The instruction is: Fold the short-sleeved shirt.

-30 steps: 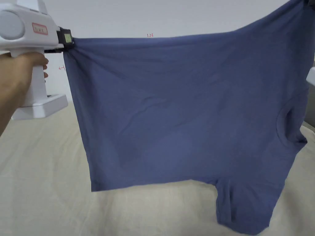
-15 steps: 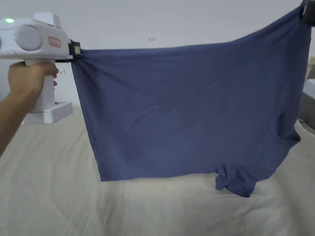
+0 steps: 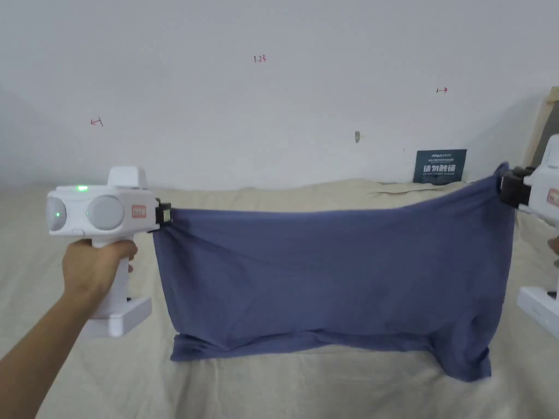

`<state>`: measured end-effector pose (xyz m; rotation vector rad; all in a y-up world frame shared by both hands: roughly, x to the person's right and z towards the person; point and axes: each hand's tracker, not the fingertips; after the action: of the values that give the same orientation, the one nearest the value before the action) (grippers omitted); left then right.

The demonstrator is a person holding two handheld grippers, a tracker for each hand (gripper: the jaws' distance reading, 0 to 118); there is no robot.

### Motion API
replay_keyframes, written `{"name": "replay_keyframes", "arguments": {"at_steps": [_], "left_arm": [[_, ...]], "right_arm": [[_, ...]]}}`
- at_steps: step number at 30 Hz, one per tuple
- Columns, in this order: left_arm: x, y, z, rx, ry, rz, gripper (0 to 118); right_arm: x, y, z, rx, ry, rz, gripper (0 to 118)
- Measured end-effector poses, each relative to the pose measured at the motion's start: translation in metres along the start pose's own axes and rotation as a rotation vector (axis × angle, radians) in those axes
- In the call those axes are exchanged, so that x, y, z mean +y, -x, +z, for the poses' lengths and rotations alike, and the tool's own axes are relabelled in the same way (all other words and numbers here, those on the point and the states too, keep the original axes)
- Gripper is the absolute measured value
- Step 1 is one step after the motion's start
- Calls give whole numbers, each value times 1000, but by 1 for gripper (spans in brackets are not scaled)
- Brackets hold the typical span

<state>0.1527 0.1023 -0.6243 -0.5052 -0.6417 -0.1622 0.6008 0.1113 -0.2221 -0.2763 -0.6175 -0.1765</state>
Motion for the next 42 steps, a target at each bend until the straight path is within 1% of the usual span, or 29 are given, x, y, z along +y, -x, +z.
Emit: {"name": "replay_keyframes", "arguments": {"at_steps": [2, 3, 5, 6, 7, 10, 11, 13, 17, 19, 25, 30, 34, 35, 36, 39, 42], "left_arm": [[-21, 2, -1, -3, 29, -1, 4], [-34, 3, 2, -9, 35, 7, 4], [-56, 6, 6, -15, 66, 12, 4], [-67, 7, 8, -18, 78, 14, 4], [-78, 7, 10, -22, 99, 12, 4], [-111, 11, 23, -20, 132, 16, 4], [-126, 14, 29, -21, 141, 27, 4], [-152, 23, 35, -26, 177, 44, 4], [-206, 29, 60, -26, 235, 51, 4], [-228, 31, 73, -27, 252, 57, 4], [-282, 46, 119, -29, 287, 104, 4], [-316, 52, 154, -28, 302, 119, 4], [-336, 51, 179, -27, 318, 94, 4], [-340, 51, 186, -31, 316, 91, 4], [-344, 52, 192, -33, 315, 88, 4], [-354, 50, 209, -34, 321, 89, 4], [-365, 50, 207, -27, 343, 98, 4]], "right_arm": [[-24, -6, 2, 0, 52, -28, 0], [-8, -2, 1, -2, 55, -34, 0], [-9, -1, 1, 7, 94, -36, 0], [-25, 20, 10, 8, 99, -39, 0], [-49, 51, 25, 12, 118, -47, 0], [-49, 53, 32, 20, 160, -89, 0], [-115, 48, 62, 23, 170, -92, 0], [-140, 47, 80, 17, 191, -96, 0], [-186, 40, 114, 21, 236, -137, 0], [-193, 56, 145, 21, 246, -151, 0], [-233, 70, 217, 23, 290, -197, 0], [-252, 68, 263, 29, 313, -213, 0], [-260, 65, 292, 29, 323, -224, 0], [-265, 55, 295, 30, 323, -225, 0], [-266, 53, 301, 31, 324, -226, 0], [-271, 47, 315, 37, 339, -210, 0], [-277, 43, 318, 40, 361, -197, 0]]}}
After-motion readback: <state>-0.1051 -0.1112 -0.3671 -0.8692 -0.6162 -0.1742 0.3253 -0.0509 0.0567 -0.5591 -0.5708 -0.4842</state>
